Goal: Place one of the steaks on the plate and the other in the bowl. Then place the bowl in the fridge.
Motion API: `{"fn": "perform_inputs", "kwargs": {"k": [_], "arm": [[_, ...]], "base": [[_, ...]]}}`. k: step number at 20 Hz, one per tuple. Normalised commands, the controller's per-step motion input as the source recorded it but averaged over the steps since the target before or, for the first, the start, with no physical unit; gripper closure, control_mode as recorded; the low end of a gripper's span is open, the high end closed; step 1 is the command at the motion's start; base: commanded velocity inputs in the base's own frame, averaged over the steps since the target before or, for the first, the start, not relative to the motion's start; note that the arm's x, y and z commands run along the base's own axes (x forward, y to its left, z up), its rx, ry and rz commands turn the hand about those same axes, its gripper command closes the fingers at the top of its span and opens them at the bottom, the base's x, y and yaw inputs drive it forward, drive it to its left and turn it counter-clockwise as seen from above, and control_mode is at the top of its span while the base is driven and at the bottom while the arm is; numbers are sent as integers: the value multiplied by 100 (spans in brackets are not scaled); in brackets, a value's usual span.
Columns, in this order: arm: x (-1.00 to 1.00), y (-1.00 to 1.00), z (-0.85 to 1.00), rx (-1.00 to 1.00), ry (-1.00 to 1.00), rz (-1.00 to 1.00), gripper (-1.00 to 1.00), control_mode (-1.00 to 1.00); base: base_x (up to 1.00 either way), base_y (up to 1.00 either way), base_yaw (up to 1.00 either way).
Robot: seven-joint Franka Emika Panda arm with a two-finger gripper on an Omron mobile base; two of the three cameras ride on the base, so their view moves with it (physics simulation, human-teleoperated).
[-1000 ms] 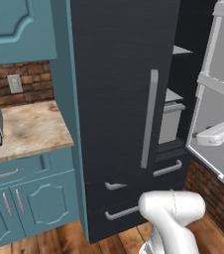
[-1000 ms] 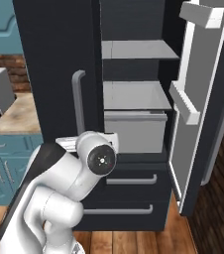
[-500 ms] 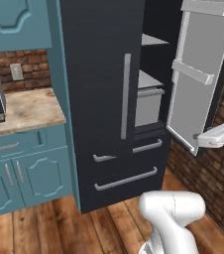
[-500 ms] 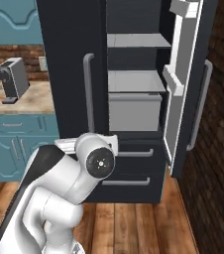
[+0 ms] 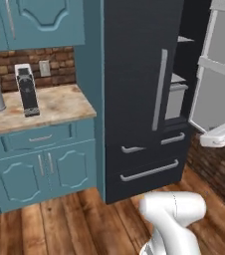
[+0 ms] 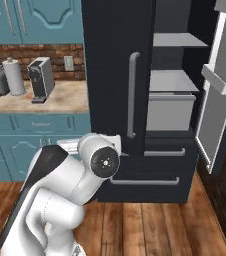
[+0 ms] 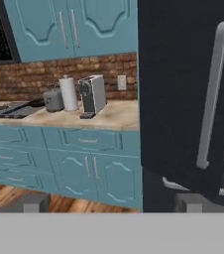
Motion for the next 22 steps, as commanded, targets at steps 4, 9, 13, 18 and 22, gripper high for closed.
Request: {"fn": "perform_inputs", "kwargs": {"k": [4, 9, 13, 18, 22], "arm": [[0, 0, 0, 0, 0, 0, -100, 100], [0, 0, 0, 0, 0, 0, -100, 100], [0, 0, 0, 0, 0, 0, -100, 100], [0, 0, 0, 0, 0, 0, -100, 100], [0, 0, 0, 0, 0, 0, -100, 100]], "base": [[-2, 100, 0], [0, 100, 0], [0, 100, -3], [0, 100, -6], [10, 100, -4]]}}
